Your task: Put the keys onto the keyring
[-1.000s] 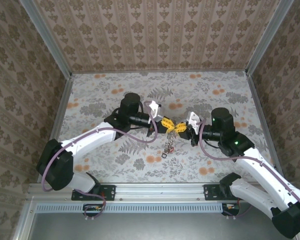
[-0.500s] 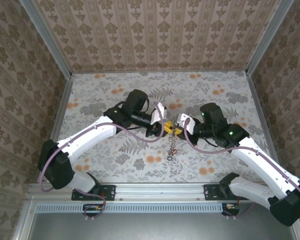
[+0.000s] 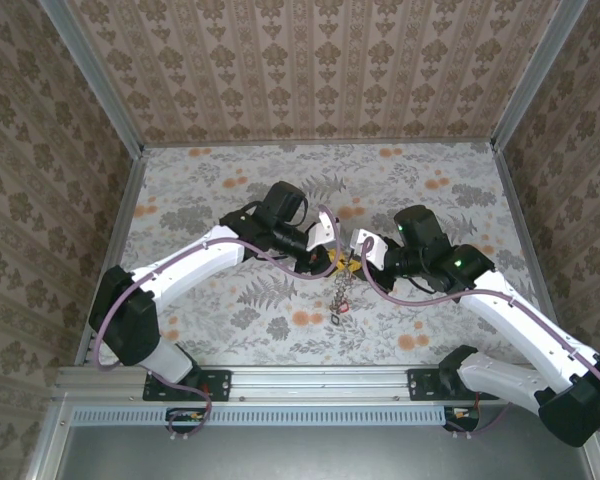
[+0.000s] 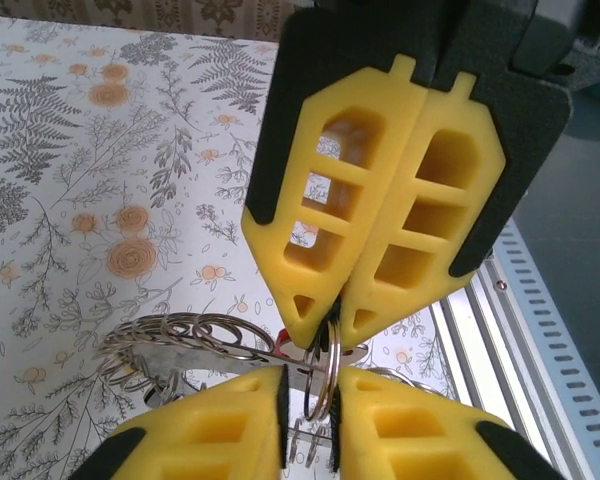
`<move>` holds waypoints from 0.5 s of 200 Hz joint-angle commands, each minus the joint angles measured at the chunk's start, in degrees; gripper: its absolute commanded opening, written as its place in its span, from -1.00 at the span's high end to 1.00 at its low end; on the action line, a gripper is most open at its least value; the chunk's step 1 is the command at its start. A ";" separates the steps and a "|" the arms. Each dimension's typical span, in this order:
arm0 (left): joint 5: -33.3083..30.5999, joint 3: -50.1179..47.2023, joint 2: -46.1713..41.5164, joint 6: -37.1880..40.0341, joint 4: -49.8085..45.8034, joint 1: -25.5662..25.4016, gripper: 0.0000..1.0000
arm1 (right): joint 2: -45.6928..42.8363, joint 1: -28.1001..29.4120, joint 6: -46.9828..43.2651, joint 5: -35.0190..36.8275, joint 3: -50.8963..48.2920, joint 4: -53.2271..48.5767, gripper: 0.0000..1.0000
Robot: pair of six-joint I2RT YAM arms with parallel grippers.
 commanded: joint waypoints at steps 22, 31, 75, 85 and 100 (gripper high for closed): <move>2.49 0.25 -2.10 -0.05 1.49 -0.17 0.49 | 0.34 0.35 -0.54 -0.69 0.56 1.11 1.00; 2.58 -0.23 -2.31 -0.31 2.34 -0.17 0.50 | 0.42 0.35 -0.62 -0.63 0.34 1.44 1.00; 3.74 -0.21 -1.65 -0.03 3.43 -0.38 0.65 | 0.66 0.35 -0.26 -0.96 0.24 2.03 1.00; 3.72 0.04 -1.49 0.22 3.34 -0.60 0.82 | 0.45 0.35 -0.18 -0.93 0.20 2.00 1.00; 3.68 0.05 -1.23 1.00 2.67 -0.82 0.85 | 0.01 0.35 0.26 -1.05 -0.03 2.00 1.00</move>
